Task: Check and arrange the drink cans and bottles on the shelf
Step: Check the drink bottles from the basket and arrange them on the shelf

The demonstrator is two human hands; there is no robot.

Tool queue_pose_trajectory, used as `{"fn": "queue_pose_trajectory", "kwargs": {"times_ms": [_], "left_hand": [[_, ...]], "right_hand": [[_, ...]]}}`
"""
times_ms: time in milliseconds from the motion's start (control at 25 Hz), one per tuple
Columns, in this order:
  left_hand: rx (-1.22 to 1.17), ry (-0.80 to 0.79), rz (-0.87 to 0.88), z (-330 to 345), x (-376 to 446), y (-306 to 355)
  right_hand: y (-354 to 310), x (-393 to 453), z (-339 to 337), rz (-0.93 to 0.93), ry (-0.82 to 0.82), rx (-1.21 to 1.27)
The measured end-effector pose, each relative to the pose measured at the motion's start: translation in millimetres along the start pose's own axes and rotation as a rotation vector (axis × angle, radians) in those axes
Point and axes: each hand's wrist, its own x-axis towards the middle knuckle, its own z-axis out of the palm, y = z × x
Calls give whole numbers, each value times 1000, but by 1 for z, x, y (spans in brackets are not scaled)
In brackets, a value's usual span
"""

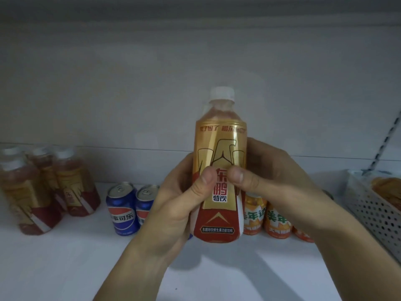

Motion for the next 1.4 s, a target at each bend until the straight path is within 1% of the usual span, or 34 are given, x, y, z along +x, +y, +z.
{"fn": "queue_pose_trajectory", "kwargs": {"times_ms": [40,120,200,280,360,440,560,600,680,800,880,960,1040,1120,1200,1320,1400], "left_hand": [[4,2,57,2,-11,6],[140,54,165,3,-15,12],[304,90,210,0,-14,14],[434,169,256,-1,-16,15],[508,265,320,0,-17,11],[572,330,401,2,-16,5],[598,357,435,4,-15,-2],[579,355,420,4,-15,-2],[487,347,334,5,-16,0],[376,269,228,8,-17,6],[263,224,151,15,-18,10],[210,219,12,24,-20,14],[143,174,-196,31,-22,13],[21,125,-342,38,-23,14],[-50,100,-401,43,-24,16],[-46,63,-433,47,-23,20],[-38,77,-442,45,-23,20]], "right_hand": [[-1,-2,1,-32,5,7],[-4,-4,1,-116,58,-10],[-5,-7,-1,-182,104,-62],[-3,-10,1,-220,159,-119],[1,-12,6,-274,226,-238],[6,-12,10,-333,257,-330],[8,-12,8,-348,259,-387],[7,-12,8,-340,250,-380],[3,-14,6,-288,239,-303],[-4,-15,3,-202,301,-118],[-8,-15,4,-151,332,-49],[-11,-16,6,-54,351,4],[-12,-14,6,83,365,28],[-13,-13,3,214,319,85],[-14,-13,-2,269,296,132],[-13,-12,-5,311,326,159],[-13,-11,-3,337,334,189]]}}
